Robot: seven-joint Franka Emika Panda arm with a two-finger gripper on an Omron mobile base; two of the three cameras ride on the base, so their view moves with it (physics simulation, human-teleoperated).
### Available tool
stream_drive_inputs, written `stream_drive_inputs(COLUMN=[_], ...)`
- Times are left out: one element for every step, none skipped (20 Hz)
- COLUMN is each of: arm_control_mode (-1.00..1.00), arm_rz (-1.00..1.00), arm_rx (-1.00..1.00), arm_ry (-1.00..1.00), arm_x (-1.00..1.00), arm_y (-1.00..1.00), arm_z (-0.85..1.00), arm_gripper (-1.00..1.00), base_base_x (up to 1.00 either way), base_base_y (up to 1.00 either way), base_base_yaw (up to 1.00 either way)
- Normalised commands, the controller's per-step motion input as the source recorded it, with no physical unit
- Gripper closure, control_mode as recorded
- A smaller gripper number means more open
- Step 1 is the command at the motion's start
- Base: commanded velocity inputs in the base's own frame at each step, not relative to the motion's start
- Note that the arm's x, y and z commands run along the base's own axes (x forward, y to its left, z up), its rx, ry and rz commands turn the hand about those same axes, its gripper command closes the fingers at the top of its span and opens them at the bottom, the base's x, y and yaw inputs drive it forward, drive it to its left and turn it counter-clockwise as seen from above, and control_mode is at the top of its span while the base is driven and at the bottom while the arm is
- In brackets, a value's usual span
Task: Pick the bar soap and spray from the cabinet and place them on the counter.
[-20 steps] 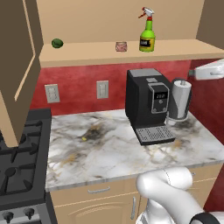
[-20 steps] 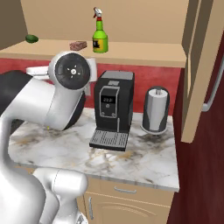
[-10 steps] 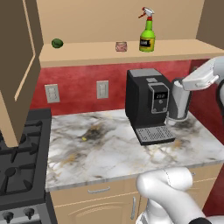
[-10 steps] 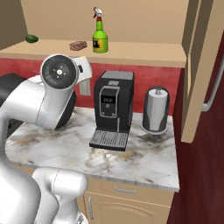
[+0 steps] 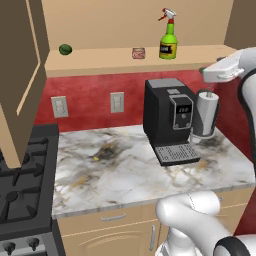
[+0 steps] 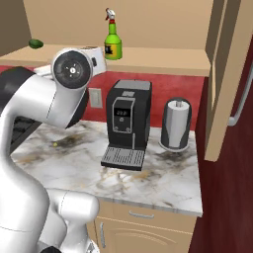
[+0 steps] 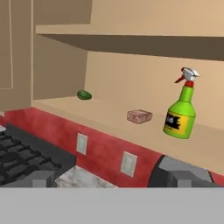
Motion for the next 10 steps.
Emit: stream_drive_inputs(arm_control_mode=[-1.0, -1.0, -1.0, -1.0, -1.0, -1.0, -1.0, -1.0, -1.0, -1.0], arm_rz=[0.0, 0.0, -0.01, -0.03, -0.06, -0.07, -0.07, -0.07, -0.07, -0.06], arm_rx=[0.07, 0.06, 0.05, 0.06, 0.06, 0.08, 0.07, 0.07, 0.06, 0.05], arm_ry=[-0.06, -0.04, -0.03, -0.02, 0.0, 0.0, 0.0, 0.0, 0.0, 0.0], arm_x=[0.33, 0.4, 0.44, 0.49, 0.52, 0.54, 0.52, 0.5, 0.5, 0.46], arm_y=[0.0, 0.0, 0.0, 0.0, 0.0, 0.0, 0.01, 0.02, 0.01, 0.02], arm_z=[0.41, 0.39, 0.39, 0.39, 0.4, 0.4, 0.36, 0.31, 0.28, 0.23], arm_gripper=[-1.0, -1.0, -1.0, -1.0, -1.0, -1.0, -1.0, -1.0, -1.0, -1.0], base_base_x=[0.0, 0.0, 0.0, 0.0, 0.0, 0.0, 0.0, 0.0, 0.0, 0.0], base_base_y=[0.0, 0.0, 0.0, 0.0, 0.0, 0.0, 0.0, 0.0, 0.0, 0.0], base_base_yaw=[0.0, 0.0, 0.0, 0.0, 0.0, 0.0, 0.0, 0.0, 0.0, 0.0])
